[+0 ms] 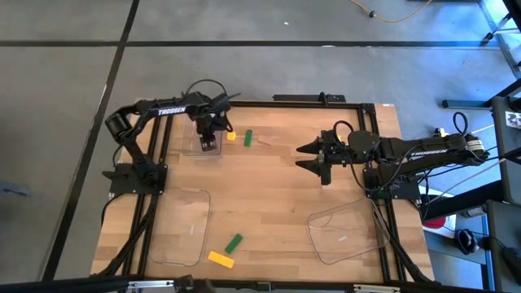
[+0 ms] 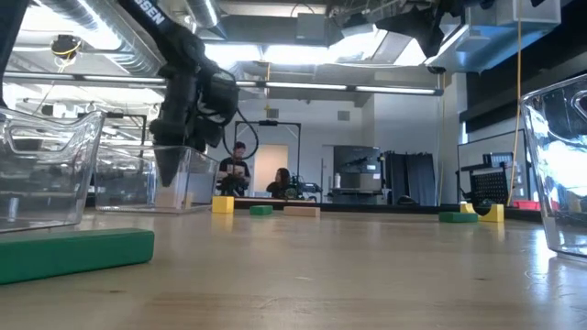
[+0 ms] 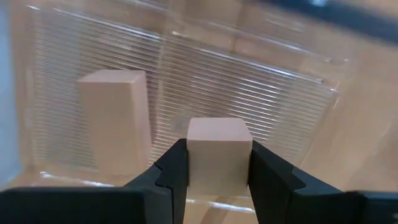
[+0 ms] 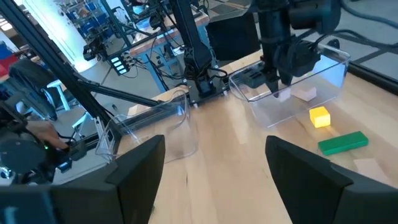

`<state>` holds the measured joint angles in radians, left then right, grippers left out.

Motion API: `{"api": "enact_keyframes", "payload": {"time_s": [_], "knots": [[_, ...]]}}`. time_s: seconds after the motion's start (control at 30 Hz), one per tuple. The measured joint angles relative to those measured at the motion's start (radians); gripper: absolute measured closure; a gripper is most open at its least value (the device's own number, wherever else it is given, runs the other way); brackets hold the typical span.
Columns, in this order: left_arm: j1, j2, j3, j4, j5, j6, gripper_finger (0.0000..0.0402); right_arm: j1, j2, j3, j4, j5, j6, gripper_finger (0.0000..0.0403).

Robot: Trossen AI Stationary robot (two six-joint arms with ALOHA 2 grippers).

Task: Sort & place blocks by color
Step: Put the bottom brown block into the top left transparent bin

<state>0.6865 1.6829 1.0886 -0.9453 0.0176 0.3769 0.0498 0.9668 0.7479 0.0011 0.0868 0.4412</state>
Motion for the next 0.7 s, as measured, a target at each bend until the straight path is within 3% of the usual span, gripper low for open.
{"api": "enact_keyframes", "payload": {"time_s": [0.33, 0.53, 0.7], "knots": [[0.000, 0.000, -0.079, 0.084, -0.046, -0.006, 0.0280, 0.000, 0.000, 0.000, 0.000, 0.000, 0.000, 0.0122], [0.000, 0.000, -0.086, 0.087, -0.059, -0.008, 0.0239, 0.000, 0.000, 0.000, 0.000, 0.000, 0.000, 0.0122], [0.000, 0.000, -0.083, 0.080, -0.059, -0.026, 0.0232, 0.000, 0.000, 0.000, 0.001, 0.000, 0.000, 0.0122]]}}
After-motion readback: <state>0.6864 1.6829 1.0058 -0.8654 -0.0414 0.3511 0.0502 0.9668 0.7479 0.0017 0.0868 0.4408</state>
